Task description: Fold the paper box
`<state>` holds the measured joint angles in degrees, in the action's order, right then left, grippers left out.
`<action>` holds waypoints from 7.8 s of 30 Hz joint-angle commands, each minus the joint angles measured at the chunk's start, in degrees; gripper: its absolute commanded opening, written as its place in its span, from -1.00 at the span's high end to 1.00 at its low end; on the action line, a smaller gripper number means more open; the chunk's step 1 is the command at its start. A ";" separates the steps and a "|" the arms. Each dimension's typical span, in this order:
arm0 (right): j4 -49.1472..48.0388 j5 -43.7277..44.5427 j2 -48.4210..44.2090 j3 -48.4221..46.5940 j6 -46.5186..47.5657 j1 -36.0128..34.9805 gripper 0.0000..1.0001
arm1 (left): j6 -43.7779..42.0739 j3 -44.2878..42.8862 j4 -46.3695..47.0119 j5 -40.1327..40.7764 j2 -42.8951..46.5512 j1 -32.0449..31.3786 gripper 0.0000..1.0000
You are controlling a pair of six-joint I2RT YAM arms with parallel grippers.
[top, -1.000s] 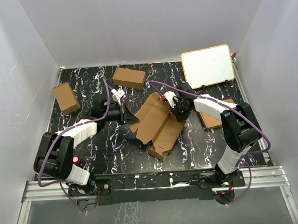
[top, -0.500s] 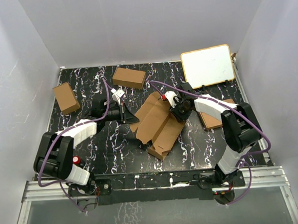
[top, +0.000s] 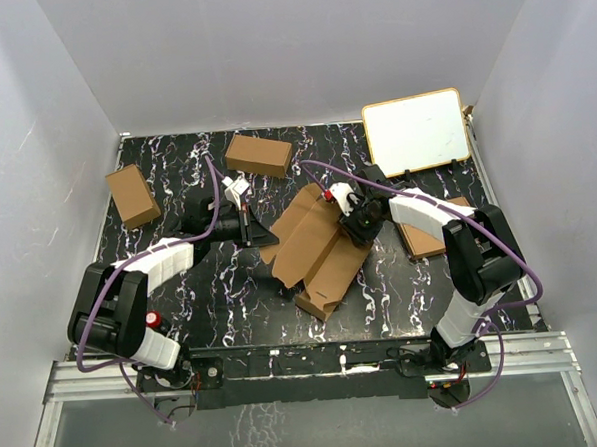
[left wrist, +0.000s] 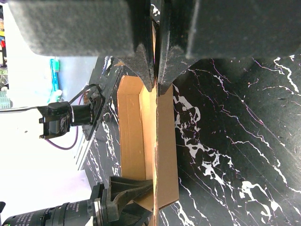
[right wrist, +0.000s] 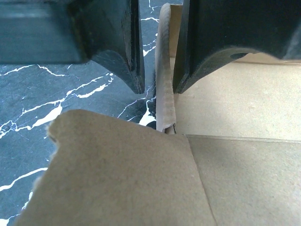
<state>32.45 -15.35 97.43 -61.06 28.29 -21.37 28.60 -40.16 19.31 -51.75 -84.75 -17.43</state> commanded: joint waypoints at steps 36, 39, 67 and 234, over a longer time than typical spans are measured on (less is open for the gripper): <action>-9.14 -35.27 -23.53 0.81 -1.65 15.67 -0.56 | -27.42 -17.53 -29.04 2.09 -0.42 0.23 1.00; -22.50 -40.16 -26.39 5.90 -5.15 15.81 -0.99 | -31.59 -20.57 -33.21 2.93 -0.11 0.27 1.00; -35.70 -58.56 -19.56 14.74 -9.24 19.61 -0.99 | -47.51 -38.05 -54.28 8.47 -3.04 -9.74 1.00; -38.76 -59.81 -22.24 18.76 -8.81 19.87 0.85 | 11.37 17.25 -16.88 49.66 35.29 -7.26 0.48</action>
<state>-4.10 -73.38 75.37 -41.45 17.15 -1.65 41.69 -21.06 9.65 -4.01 -45.58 -26.26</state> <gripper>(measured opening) 0.088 0.312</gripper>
